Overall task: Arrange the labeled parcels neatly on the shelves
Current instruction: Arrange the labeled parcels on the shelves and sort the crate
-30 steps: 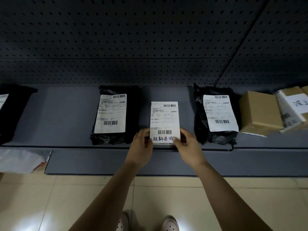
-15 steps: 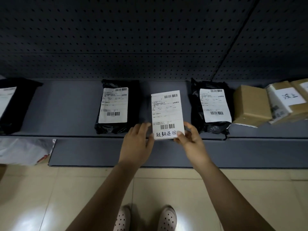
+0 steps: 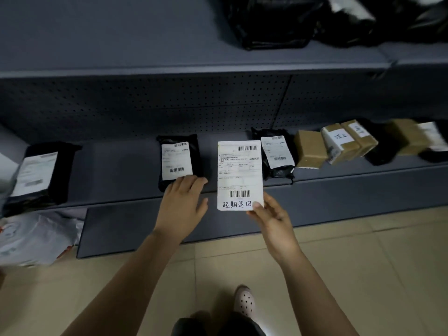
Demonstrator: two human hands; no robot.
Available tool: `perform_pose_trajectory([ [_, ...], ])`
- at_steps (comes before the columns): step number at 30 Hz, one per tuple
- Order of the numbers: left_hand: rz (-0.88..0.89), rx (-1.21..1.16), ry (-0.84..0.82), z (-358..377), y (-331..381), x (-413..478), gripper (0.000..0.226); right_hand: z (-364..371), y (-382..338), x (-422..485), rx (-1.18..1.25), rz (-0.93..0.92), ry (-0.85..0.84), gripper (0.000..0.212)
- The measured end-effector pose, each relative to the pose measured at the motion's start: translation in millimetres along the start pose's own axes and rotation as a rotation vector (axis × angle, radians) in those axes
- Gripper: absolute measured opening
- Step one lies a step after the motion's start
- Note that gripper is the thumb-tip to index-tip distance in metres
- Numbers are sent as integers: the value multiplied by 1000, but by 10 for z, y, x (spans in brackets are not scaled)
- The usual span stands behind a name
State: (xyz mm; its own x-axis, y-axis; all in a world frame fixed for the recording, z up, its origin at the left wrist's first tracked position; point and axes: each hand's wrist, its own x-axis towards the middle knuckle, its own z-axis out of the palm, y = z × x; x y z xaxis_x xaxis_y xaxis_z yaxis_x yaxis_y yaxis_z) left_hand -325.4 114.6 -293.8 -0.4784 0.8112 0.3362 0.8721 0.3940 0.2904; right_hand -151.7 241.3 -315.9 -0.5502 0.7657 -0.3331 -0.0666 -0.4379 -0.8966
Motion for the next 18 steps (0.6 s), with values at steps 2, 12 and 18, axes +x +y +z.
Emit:
perform_pose_trajectory([
  [2, 35, -32, 6, -246, 53, -155, 43, 56, -90, -374, 18, -47, 8, 33],
  [12, 240, -51, 333, -1761, 380, -91, 33, 581, -1213, -1511, 73, -425, -10, 89],
  [18, 363, 3, 567, -2774, 620, 218, 33, 974, -2080, -1766, 165, -667, -116, 68],
])
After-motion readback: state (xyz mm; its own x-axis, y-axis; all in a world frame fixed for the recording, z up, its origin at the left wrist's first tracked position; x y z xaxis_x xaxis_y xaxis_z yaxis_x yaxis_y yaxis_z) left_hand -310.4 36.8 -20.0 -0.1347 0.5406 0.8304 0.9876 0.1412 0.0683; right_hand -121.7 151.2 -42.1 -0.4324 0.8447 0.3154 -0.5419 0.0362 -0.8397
